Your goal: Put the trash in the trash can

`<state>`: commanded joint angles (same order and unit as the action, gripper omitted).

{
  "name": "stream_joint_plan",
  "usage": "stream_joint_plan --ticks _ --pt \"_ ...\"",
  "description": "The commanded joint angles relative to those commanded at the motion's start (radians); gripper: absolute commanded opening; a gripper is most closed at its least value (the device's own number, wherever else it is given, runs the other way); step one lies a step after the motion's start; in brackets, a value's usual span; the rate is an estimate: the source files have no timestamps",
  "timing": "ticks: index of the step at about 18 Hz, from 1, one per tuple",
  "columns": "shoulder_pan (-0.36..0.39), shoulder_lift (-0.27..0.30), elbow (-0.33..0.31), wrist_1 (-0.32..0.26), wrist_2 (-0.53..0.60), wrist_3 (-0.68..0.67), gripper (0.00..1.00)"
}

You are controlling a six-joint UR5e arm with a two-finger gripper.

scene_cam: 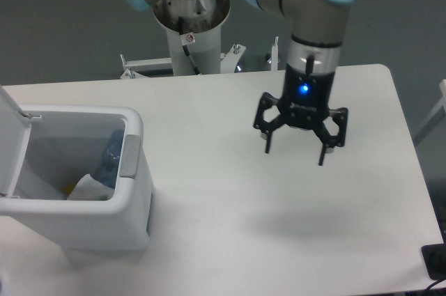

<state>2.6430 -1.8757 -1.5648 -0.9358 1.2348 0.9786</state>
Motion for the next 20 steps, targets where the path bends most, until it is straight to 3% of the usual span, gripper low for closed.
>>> stream_joint_plan --ticks 2,4,8,11,16,20 --pt "0.038 -0.055 0.028 -0.006 0.035 0.095 1.0" --pt "0.063 -0.066 0.025 -0.012 0.104 0.159 1.0" --pt "0.083 -0.109 0.04 -0.005 0.129 0.236 1.0" --pt "0.112 -0.132 0.034 -0.031 0.231 0.378 1.0" --pt "0.103 -0.129 0.023 -0.026 0.268 0.443 1.0" --pt "0.103 -0.125 0.025 -0.054 0.304 0.524 1.0"
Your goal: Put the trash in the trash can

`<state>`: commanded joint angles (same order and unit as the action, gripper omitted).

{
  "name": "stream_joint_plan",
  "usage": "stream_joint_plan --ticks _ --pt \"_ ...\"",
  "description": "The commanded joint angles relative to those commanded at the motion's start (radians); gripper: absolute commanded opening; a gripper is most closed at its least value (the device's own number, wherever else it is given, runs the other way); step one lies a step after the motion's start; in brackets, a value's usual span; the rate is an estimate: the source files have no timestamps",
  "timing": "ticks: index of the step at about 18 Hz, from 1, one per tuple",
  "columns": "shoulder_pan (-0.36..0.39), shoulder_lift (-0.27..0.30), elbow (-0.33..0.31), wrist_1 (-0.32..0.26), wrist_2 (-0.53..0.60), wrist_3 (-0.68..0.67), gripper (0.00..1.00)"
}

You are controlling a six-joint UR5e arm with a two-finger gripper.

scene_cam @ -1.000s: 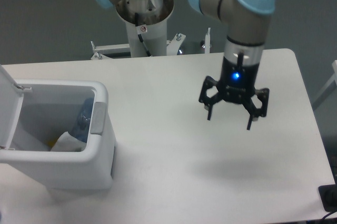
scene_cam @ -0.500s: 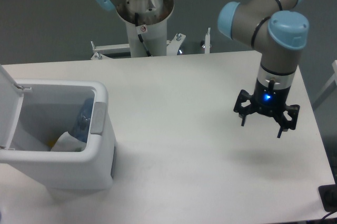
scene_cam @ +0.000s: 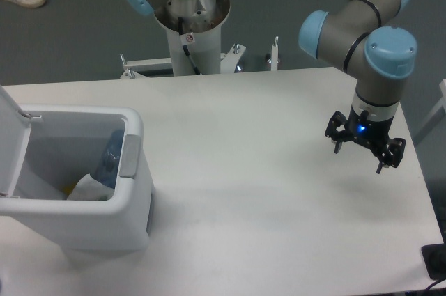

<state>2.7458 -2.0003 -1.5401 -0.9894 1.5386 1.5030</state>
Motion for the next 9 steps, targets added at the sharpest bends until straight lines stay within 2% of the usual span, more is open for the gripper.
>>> stream_joint_plan --ticks 2,9 --pt "0.0 0.003 -0.002 0.0 0.02 0.035 1.0" --pt "-0.003 0.003 -0.003 0.003 0.029 0.036 1.0"
